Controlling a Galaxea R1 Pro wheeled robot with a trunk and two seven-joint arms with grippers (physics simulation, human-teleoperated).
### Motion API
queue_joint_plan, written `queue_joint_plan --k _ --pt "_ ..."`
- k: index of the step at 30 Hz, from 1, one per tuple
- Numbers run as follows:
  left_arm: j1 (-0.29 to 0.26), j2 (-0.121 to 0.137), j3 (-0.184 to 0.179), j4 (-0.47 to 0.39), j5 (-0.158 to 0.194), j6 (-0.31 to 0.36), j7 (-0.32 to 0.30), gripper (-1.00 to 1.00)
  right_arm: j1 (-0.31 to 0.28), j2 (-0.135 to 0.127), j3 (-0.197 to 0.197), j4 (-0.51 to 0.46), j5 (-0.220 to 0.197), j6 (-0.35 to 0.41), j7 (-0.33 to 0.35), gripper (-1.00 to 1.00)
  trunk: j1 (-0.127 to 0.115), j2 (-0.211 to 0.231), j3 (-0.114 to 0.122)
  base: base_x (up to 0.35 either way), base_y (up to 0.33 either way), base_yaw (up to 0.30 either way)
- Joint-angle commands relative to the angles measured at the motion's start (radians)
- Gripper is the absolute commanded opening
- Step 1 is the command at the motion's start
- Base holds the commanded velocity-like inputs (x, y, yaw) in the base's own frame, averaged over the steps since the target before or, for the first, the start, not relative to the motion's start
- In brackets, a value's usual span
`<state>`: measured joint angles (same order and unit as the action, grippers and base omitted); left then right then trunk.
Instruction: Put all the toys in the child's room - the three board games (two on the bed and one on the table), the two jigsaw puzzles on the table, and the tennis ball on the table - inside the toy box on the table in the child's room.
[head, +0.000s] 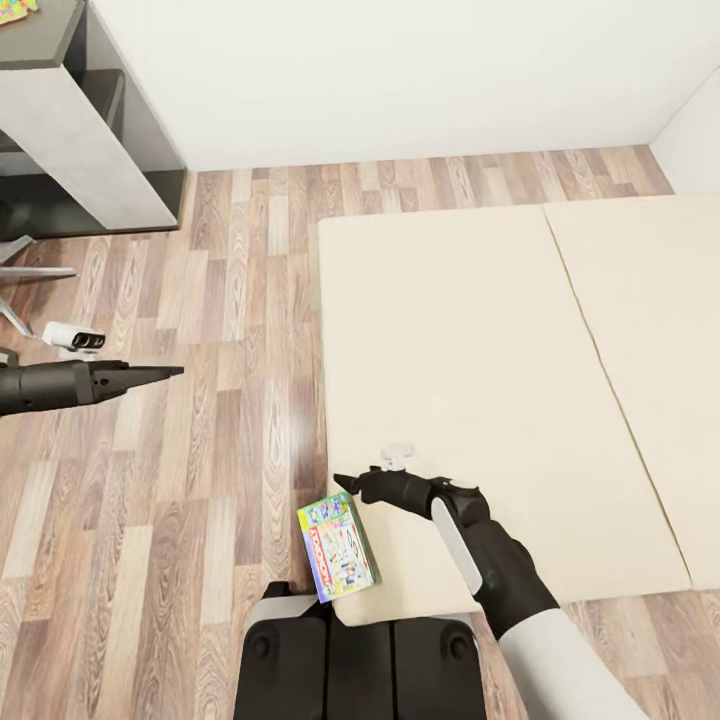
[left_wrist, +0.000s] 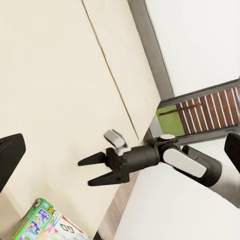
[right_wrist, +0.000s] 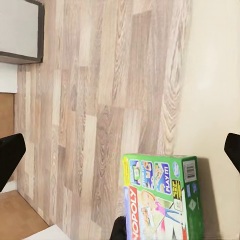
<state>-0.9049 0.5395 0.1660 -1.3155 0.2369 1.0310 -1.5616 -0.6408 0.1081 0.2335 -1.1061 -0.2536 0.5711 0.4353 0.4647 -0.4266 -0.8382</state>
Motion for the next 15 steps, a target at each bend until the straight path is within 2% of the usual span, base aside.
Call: queue_joint_plan --k 1,5,7,12,13,15 --pt "0.000 0.000 0.000 0.009 -0.001 0.011 -0.004 1.00 0.008 -0.001 -0.001 -0.019 -0.005 0.015 0.000 1.00 0.001 -0.001 0.001 0.000 0.000 0.000" --pt "0.000 -0.001 -0.001 0.076 -0.003 0.010 0.000 1.00 0.049 -0.003 -0.003 -0.096 -0.005 0.040 0.000 1.00 0.001 -0.001 0.007 0.000 0.000 0.000" --pt "0.001 -0.001 -0.002 0.156 -0.005 0.009 0.005 1.00 0.077 -0.003 -0.003 -0.152 -0.004 0.051 0.000 1.00 0.001 -0.001 0.009 0.000 0.000 0.000" --pt "0.022 -0.001 -0.005 0.280 -0.006 -0.023 0.009 1.00 0.113 -0.005 -0.008 -0.216 -0.005 0.074 0.001 1.00 0.001 -0.001 0.012 0.000 0.000 0.000" --pt "0.050 -0.011 -0.006 0.395 -0.002 -0.095 0.009 1.00 0.136 -0.005 -0.031 -0.243 -0.005 0.084 0.005 1.00 0.001 -0.001 0.012 0.000 0.000 0.000" --pt "0.064 -0.019 -0.006 0.454 -0.003 -0.128 0.008 1.00 0.142 -0.005 -0.040 -0.248 -0.005 0.086 0.007 1.00 0.001 -0.001 0.012 0.000 0.000 0.000"
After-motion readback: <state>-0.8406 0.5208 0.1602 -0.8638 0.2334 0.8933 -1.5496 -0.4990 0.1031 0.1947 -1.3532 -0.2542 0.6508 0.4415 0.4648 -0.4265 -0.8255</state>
